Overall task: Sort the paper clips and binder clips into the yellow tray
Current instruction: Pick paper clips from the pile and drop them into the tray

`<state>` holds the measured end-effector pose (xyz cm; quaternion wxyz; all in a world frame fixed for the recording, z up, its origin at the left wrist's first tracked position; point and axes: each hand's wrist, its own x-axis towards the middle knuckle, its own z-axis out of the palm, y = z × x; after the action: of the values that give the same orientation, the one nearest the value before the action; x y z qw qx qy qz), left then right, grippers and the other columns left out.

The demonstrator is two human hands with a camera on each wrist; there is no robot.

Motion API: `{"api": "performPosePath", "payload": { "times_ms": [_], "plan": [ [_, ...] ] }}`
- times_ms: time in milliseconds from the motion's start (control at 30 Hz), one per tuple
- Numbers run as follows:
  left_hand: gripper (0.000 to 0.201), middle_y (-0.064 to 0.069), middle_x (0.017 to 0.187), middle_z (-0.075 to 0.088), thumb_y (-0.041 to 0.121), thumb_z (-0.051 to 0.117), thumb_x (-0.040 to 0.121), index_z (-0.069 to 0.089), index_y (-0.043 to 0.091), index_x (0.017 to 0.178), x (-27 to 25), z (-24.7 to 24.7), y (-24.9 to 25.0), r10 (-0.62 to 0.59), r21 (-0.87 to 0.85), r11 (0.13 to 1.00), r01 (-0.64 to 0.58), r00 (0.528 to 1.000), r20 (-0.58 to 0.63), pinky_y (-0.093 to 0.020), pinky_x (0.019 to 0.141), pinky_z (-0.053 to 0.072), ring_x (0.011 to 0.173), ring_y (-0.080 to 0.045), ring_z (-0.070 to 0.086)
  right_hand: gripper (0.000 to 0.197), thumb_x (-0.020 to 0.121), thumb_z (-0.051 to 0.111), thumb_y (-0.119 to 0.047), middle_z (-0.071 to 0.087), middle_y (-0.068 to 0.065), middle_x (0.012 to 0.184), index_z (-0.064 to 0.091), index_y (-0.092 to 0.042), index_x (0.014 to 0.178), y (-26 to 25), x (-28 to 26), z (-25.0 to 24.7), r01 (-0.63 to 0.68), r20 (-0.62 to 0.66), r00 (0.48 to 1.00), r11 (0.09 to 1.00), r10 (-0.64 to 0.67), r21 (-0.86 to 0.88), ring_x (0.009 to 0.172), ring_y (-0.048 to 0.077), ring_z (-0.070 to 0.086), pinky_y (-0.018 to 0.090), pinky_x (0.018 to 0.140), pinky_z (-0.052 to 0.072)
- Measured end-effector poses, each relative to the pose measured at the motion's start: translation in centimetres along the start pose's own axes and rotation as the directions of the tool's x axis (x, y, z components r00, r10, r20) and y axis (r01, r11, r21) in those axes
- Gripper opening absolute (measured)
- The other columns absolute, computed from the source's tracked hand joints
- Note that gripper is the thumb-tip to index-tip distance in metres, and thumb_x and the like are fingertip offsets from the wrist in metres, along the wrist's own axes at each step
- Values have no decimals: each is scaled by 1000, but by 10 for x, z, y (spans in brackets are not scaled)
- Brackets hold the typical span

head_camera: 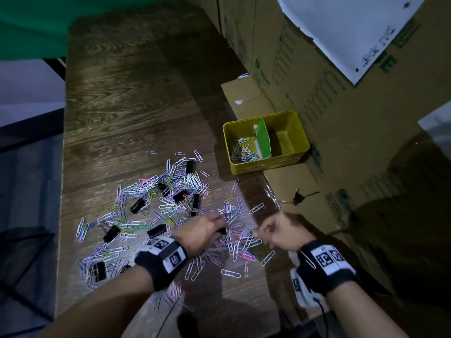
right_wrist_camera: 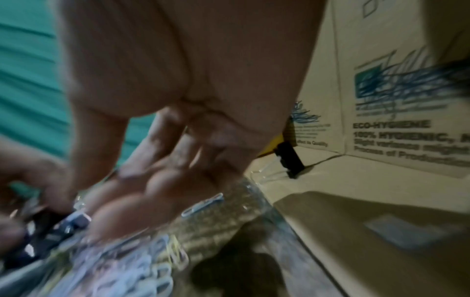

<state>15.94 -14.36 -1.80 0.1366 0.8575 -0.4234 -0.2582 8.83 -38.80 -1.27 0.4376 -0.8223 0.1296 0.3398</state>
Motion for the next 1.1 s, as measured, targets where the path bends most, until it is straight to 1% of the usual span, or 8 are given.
{"api": "performPosePath", "payload": {
  "times_ms": [133,233,333,433,567,800,900,1100],
  "plan": [
    [29,0,125,52,15,54,92,53,24,119,3,-14,-17,-83,148,986,82,997,0,-28,87,51,105,-16,55,31,79,69,-48,65,-6,57,68,-18,72,9,-13,21,-58,281,952,975,119,-215,48,3,56,21,56,44],
    [36,-3,126,51,14,68,81,58,18,115,5,-12,-16,-134,344,928,142,990,-45,-33,96,44,111,-19,47,24,81,70,-38,72,-3,83,72,-14,85,9,-10,36,46,217,976,987,-12,-153,71,5,64,22,73,49],
    [36,-2,107,58,28,79,69,63,19,100,4,-4,3,-43,385,920,75,995,-92,-35,83,50,96,-18,53,20,79,73,-33,70,-6,87,71,-17,91,9,-7,41,88,59,995,991,-82,-102,81,6,63,21,80,50],
    [16,-3,94,59,30,51,85,56,18,94,0,15,25,66,302,947,-109,987,149,-39,75,52,84,-21,57,13,77,75,-27,68,-6,80,68,-16,81,18,-7,42,46,3,999,997,-46,-69,79,5,62,27,83,52],
    [20,-1,99,55,35,37,89,48,22,99,-5,38,32,28,208,973,-102,944,329,-40,76,51,88,-23,57,17,73,79,-28,68,-5,81,68,-17,81,21,-10,49,11,262,965,998,5,-58,81,12,65,26,77,51],
    [44,-8,120,42,28,60,82,44,17,122,27,21,41,-40,130,991,42,999,-22,-37,86,46,105,-24,44,56,64,78,-51,41,0,116,47,-23,102,5,0,53,-35,-340,937,945,-83,-326,94,20,55,33,78,49],
    [74,-9,143,26,46,64,78,25,29,139,34,17,36,-179,188,968,166,982,56,-46,98,41,122,-29,32,86,59,75,-61,36,7,125,37,-23,125,5,5,63,-142,-382,922,871,-56,-471,112,26,43,37,88,47],
    [53,-11,145,29,29,55,91,37,20,140,38,24,37,-135,257,961,98,982,132,-45,108,32,132,-32,25,66,82,70,-26,41,14,136,37,-13,138,-8,9,68,-38,-314,944,918,-96,-395,107,28,59,36,90,51]
  ]
}}
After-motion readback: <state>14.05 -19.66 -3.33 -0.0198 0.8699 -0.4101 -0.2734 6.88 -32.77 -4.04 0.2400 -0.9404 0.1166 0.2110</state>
